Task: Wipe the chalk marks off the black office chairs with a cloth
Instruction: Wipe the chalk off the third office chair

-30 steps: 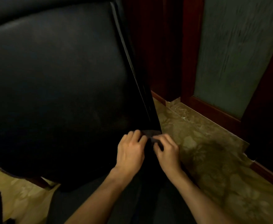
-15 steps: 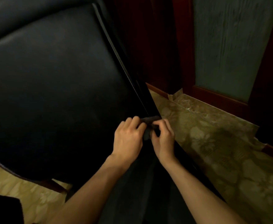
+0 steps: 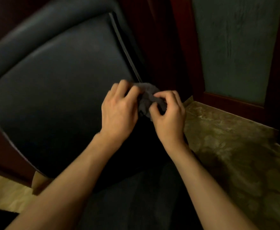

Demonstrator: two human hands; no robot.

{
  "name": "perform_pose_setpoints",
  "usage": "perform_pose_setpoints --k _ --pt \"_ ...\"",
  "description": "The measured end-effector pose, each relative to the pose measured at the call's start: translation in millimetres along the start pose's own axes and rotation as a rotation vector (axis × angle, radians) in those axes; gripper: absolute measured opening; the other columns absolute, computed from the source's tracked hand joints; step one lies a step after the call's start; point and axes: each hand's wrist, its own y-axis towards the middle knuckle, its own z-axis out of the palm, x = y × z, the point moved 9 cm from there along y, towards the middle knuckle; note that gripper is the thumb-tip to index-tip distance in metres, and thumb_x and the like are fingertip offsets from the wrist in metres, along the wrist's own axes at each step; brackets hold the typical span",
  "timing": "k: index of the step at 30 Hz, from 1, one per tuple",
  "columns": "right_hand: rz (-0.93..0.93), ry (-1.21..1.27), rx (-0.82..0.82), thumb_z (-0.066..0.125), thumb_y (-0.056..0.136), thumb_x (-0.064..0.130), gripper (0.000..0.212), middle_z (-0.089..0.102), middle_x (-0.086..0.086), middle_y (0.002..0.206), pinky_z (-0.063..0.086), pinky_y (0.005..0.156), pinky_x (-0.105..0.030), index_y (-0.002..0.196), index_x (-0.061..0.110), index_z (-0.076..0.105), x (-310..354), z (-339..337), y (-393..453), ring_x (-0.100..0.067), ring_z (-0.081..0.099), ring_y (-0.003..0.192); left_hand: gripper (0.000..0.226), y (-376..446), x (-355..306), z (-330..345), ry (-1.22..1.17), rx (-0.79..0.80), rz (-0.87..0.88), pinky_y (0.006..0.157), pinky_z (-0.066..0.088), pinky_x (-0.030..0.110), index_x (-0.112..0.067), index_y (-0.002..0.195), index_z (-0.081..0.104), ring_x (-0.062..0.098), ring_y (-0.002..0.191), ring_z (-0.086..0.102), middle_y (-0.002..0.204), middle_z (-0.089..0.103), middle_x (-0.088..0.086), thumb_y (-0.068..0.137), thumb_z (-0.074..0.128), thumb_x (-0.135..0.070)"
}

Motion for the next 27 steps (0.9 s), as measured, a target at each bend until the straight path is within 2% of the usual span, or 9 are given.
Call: perform_pose_setpoints --k 2,7,9,11,13,17,23,27 --pt "0.004 -0.008 0.037 0.058 0.079 0.018 0.021 0.063 -0.005 0.094 0.043 0.076 -0.020 0.096 0.007 0.067 -8 -9 -9 -0.017 0.060 0.087 0.021 -13 -7 9 -0.040 -0.013 -0.014 0.062 0.046 0.049 -0.003 0.097 0.065 0.036 0.080 0.053 0.094 0.056 0.017 0.092 0.048 -0.013" --pt "-0.044 -0.006 0.285 0.055 0.078 0.018 0.023 0.060 -0.001 0.095 0.043 0.084 -0.017 0.095 0.010 0.067 -37 -4 28 -0.011 0.057 0.093 0.032 -10 -27 16 -0.073 -0.023 0.042 0.061 0.046 0.045 -0.003 0.097 0.068 0.035 0.078 0.053 0.092 0.059 0.017 0.094 0.043 -0.024" --pt "0.065 0.101 0.434 0.054 0.080 0.012 0.018 0.059 0.004 0.095 0.041 0.086 -0.015 0.095 0.018 0.064 -47 16 52 -0.005 0.056 0.095 0.034 3 -31 18 -0.054 -0.019 0.021 0.060 0.044 0.042 -0.004 0.101 0.068 0.034 0.078 0.053 0.093 0.059 0.016 0.094 0.044 -0.027" --pt "0.255 0.220 0.602 0.050 0.092 0.000 0.025 0.059 0.005 0.093 0.043 0.078 -0.013 0.095 0.023 0.059 -58 38 52 0.004 0.058 0.085 0.031 10 -31 22 -0.022 0.000 -0.009 0.061 0.044 0.038 -0.006 0.109 0.067 0.031 0.080 0.053 0.096 0.058 0.014 0.092 0.051 -0.026" --pt "0.327 0.245 0.665 0.044 0.098 -0.005 0.030 0.059 0.004 0.090 0.045 0.069 -0.011 0.096 0.022 0.057 -61 45 45 0.011 0.058 0.074 0.030 8 -26 23 -0.018 0.022 -0.045 0.061 0.044 0.034 -0.007 0.113 0.067 0.028 0.080 0.053 0.099 0.058 0.012 0.089 0.065 -0.025" --pt "0.355 0.253 0.649 0.045 0.098 -0.005 0.021 0.058 0.003 0.090 0.045 0.069 -0.013 0.104 0.012 0.057 -55 43 36 0.009 0.056 0.073 0.039 -1 -26 12 -0.038 0.046 -0.046 0.063 0.042 0.029 -0.009 0.119 0.065 0.023 0.083 0.051 0.104 0.058 0.010 0.089 0.063 -0.034" --pt "0.358 0.296 0.577 0.051 0.091 -0.001 0.023 0.060 0.003 0.092 0.046 0.072 -0.013 0.097 0.020 0.057 -44 9 30 0.008 0.057 0.077 0.033 -7 -48 1 -0.075 0.028 -0.035 0.064 0.046 0.031 -0.009 0.111 0.065 0.024 0.083 0.052 0.103 0.058 0.009 0.086 0.075 -0.027" --pt "0.324 0.311 0.464 0.050 0.077 0.008 0.023 0.062 0.003 0.090 0.046 0.075 -0.016 0.094 0.021 0.058 -37 -31 28 0.002 0.059 0.082 0.024 -7 -76 -7 -0.138 -0.002 -0.014 0.066 0.047 0.034 -0.009 0.106 0.067 0.025 0.084 0.051 0.103 0.059 0.010 0.090 0.069 -0.028"
